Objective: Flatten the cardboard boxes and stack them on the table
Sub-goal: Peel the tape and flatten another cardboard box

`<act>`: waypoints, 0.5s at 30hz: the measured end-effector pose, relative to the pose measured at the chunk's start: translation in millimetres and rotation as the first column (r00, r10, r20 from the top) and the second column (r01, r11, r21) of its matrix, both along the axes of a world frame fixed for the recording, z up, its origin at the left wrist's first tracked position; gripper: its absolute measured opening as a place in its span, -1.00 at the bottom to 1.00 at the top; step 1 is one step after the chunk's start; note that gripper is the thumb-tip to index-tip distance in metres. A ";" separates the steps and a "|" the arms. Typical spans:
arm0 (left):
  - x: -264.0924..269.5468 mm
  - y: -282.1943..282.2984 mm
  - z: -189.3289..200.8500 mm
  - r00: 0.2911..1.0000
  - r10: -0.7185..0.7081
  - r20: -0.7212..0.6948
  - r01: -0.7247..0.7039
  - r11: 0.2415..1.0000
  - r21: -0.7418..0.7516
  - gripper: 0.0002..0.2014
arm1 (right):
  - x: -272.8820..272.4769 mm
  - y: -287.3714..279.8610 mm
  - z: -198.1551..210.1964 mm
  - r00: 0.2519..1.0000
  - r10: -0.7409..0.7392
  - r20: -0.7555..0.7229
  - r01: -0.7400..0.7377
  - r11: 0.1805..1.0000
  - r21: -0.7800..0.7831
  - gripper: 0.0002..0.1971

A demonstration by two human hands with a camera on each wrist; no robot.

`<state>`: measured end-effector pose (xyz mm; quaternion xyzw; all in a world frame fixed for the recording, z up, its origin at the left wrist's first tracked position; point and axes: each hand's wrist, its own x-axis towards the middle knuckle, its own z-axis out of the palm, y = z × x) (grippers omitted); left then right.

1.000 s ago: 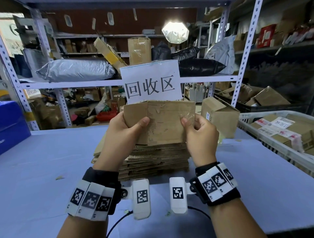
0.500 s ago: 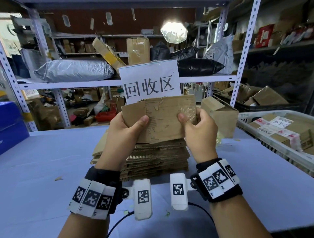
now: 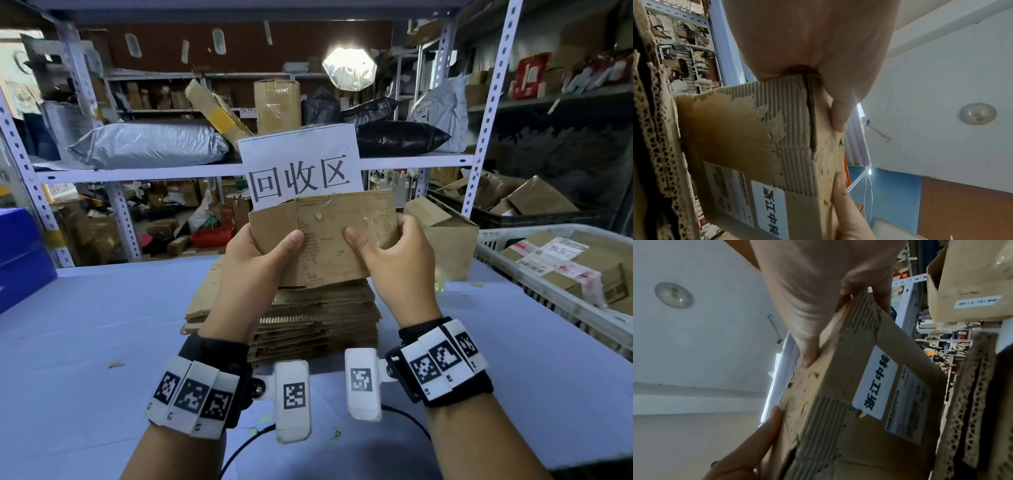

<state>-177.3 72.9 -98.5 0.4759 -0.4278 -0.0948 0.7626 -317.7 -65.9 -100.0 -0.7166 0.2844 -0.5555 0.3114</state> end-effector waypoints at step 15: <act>-7.9 0.1 -2.6 1.000 -0.009 0.005 0.009 1.000 -0.009 -0.79 | -13.6 -8.1 -0.3 0.993 -0.113 0.038 0.116 0.990 -0.082 -0.63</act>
